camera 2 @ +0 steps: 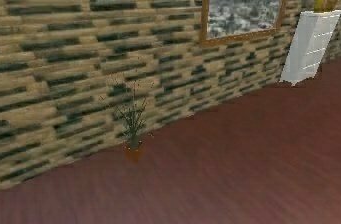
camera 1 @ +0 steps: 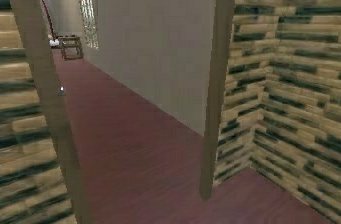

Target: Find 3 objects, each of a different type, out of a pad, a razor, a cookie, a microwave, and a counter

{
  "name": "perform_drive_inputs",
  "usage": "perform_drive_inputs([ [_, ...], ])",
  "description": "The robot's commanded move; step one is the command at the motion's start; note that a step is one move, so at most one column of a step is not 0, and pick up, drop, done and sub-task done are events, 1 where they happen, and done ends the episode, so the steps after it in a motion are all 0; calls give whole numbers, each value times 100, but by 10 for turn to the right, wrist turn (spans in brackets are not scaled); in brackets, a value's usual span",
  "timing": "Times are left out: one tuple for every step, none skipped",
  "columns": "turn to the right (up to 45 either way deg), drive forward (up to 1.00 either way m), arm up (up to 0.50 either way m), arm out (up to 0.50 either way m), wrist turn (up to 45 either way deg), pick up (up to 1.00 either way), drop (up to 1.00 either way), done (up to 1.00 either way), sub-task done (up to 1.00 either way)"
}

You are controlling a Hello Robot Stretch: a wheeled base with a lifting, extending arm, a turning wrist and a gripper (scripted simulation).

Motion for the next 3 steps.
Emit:
perform_drive_inputs([
  [0,100,0,0,0,0,0,0,0],
  [450,0,0,0,0,0,0,0,0],
  [30,0,0,0,0,0,0,0,0],
])
